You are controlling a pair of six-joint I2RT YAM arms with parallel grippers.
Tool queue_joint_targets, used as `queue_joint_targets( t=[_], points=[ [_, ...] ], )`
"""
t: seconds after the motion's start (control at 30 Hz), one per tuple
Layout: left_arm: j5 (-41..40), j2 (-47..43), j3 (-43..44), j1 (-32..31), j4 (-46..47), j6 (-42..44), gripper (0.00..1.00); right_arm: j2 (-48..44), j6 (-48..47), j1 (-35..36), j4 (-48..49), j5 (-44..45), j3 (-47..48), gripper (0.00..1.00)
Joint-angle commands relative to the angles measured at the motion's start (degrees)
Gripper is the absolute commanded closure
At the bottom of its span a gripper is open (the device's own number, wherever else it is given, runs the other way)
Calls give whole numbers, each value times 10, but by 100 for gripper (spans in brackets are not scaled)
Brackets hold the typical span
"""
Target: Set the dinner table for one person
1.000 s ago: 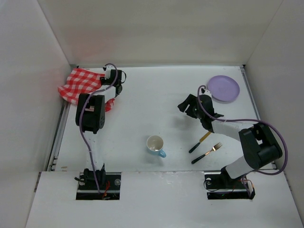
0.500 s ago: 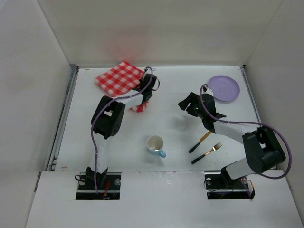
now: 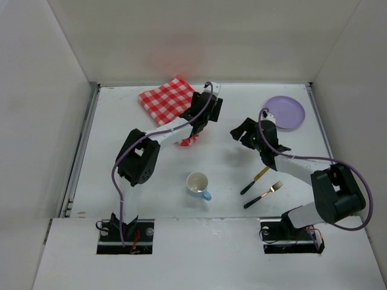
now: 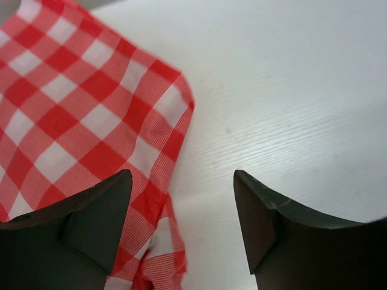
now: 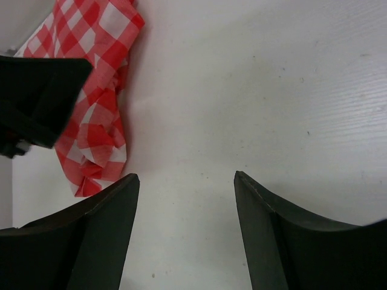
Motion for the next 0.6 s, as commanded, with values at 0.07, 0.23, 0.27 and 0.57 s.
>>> queue_joint_targets(
  t=[0.07,0.23,0.27,0.57],
  points=[
    [-28,5,85,-20,-10,79,32,-30,16,-24,38,12,-16,30],
    [-70,86,157,-8,-43,144,27,-47,29,-40,57,17,-35,30],
    [-75,98,167,-6,-47,154,27,-47,35,-43,59,13,-36,30],
    [-73,170,221,3,-86,197,35,-44,44,-50,64,-7,-38,29]
  ],
)
